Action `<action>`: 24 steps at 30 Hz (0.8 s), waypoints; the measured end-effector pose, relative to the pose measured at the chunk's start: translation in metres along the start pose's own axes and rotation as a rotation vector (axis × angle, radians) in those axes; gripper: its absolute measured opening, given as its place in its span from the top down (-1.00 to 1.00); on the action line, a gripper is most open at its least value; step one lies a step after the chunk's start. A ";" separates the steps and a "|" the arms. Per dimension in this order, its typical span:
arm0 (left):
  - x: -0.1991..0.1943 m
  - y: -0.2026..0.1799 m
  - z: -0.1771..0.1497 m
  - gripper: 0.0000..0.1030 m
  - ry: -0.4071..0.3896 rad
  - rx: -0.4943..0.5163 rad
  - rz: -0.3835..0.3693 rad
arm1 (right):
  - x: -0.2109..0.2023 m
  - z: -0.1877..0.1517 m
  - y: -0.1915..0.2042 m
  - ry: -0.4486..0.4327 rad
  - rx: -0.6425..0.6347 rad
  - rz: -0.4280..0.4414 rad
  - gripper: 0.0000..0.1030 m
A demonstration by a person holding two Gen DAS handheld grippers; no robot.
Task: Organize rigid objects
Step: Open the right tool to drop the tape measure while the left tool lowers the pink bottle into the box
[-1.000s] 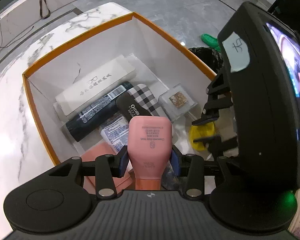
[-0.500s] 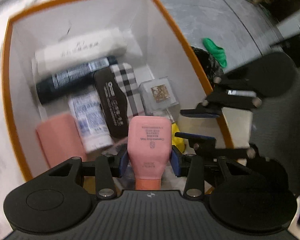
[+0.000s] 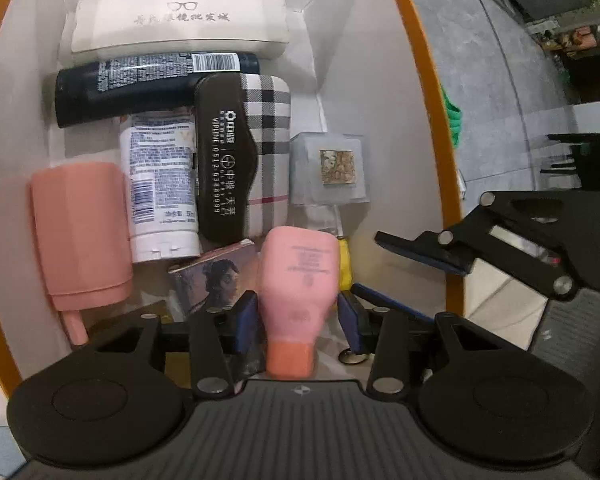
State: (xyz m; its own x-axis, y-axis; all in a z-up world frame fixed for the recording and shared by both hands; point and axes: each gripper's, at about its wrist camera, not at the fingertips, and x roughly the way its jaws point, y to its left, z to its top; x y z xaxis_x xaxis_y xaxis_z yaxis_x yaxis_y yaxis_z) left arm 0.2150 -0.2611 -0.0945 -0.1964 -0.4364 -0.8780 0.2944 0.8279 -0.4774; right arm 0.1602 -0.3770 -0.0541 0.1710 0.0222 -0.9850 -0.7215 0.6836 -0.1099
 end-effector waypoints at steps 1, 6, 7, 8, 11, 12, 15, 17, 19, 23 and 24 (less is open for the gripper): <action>-0.001 -0.001 0.000 0.01 0.000 0.003 -0.001 | 0.001 0.001 0.000 0.002 -0.001 -0.005 0.55; -0.008 0.001 -0.002 -0.03 -0.015 0.031 0.013 | -0.003 0.003 0.002 0.001 0.006 -0.001 0.53; -0.009 0.000 -0.003 -0.03 -0.018 0.034 0.016 | -0.004 0.003 0.003 0.001 0.004 -0.003 0.50; -0.011 -0.001 -0.004 -0.03 -0.023 0.041 0.021 | -0.004 0.004 0.005 0.001 0.002 -0.006 0.46; -0.019 -0.005 -0.010 -0.03 -0.047 0.074 0.034 | -0.010 0.005 0.008 -0.001 0.004 -0.016 0.40; -0.024 -0.007 -0.014 -0.03 -0.059 0.093 0.038 | -0.013 0.005 0.010 -0.003 0.006 -0.020 0.39; -0.040 -0.021 -0.021 -0.03 -0.125 0.167 0.060 | -0.023 0.005 0.014 -0.015 0.025 -0.039 0.27; -0.055 -0.028 -0.033 -0.03 -0.191 0.216 0.087 | -0.030 0.004 0.016 -0.031 0.048 -0.055 0.27; -0.071 -0.035 -0.045 -0.03 -0.257 0.264 0.109 | -0.040 0.003 0.021 -0.055 0.073 -0.079 0.26; -0.097 -0.045 -0.065 -0.03 -0.377 0.310 0.144 | -0.063 0.002 0.034 -0.109 0.136 -0.126 0.04; -0.104 -0.046 -0.071 -0.03 -0.411 0.320 0.155 | -0.070 0.001 0.038 -0.123 0.148 -0.142 0.04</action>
State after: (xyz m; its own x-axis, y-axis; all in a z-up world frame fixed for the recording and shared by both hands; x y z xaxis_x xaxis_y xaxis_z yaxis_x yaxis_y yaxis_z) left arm 0.1551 -0.2289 0.0217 0.2350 -0.4724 -0.8494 0.5733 0.7731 -0.2713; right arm 0.1219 -0.3516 0.0105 0.3505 0.0010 -0.9366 -0.5797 0.7856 -0.2161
